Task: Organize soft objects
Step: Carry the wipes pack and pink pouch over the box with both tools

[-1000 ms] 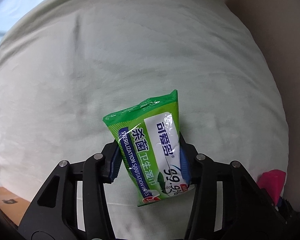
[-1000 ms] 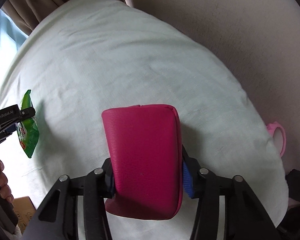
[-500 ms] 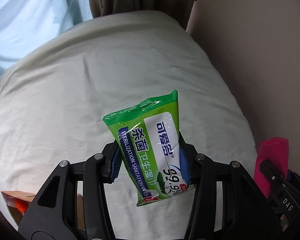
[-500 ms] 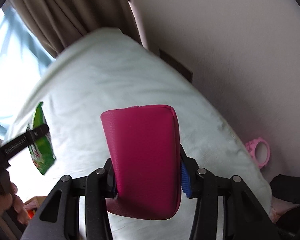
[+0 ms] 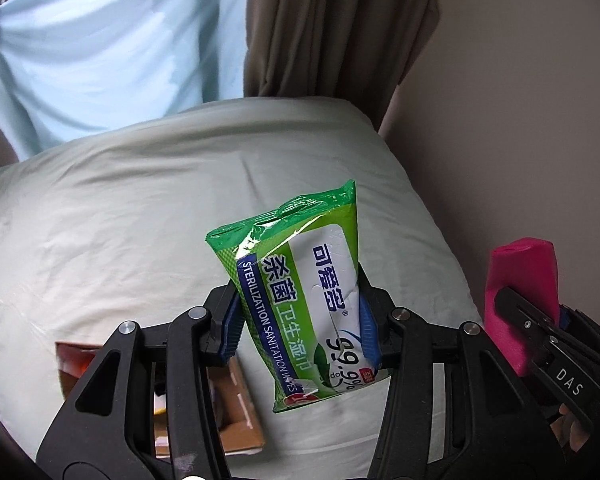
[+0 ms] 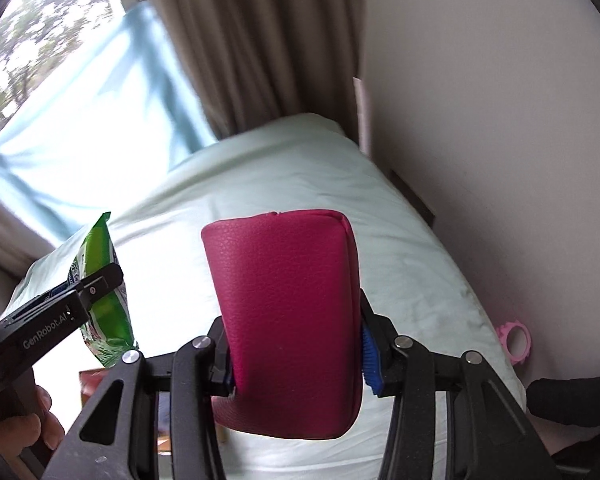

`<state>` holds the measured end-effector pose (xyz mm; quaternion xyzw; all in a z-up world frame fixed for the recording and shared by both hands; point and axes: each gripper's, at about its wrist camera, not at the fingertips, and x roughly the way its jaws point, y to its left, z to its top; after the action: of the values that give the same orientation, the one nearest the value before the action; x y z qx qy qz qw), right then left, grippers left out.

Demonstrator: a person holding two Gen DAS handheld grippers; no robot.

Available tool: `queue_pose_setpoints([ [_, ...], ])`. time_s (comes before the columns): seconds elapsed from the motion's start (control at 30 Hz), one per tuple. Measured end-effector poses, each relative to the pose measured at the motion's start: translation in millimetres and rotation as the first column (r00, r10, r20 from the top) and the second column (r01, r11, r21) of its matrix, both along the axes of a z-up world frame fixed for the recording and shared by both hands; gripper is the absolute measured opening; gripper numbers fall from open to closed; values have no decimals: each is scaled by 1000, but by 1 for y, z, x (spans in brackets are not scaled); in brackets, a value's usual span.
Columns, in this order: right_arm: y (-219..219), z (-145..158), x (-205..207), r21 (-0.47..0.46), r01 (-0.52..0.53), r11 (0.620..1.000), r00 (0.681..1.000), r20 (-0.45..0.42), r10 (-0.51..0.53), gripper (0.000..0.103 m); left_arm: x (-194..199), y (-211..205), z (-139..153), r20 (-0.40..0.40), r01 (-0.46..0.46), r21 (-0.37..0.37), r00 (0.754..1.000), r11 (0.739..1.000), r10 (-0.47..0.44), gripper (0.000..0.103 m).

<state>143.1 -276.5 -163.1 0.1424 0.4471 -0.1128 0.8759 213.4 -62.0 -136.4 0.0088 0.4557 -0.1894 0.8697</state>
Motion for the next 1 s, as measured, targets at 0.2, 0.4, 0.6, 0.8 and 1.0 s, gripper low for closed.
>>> queue_pose_setpoints([
  [0.2,82,12,-3,23,-119,993,993,26,119,43,-26,91,15,16,-78,-6,997,997,78,44],
  [0.4,167,-4,4,49,-223,974,975,-2,224,43,-42,183,4,-13,-166,33,986,986,167,44],
  [0.6,236,-27,10,64,-299,952,952,-48,302,43,-49,266,-24,-85,-244,43,965,969,247,44],
  [0.8,271,-65,11,71,-316,946,940,-114,322,43,-53,307,-67,-146,-218,87,963,972,229,44],
  [1.0,279,-110,16,75,-298,952,926,-219,307,43,-45,303,-120,-229,-153,107,958,982,174,44],
])
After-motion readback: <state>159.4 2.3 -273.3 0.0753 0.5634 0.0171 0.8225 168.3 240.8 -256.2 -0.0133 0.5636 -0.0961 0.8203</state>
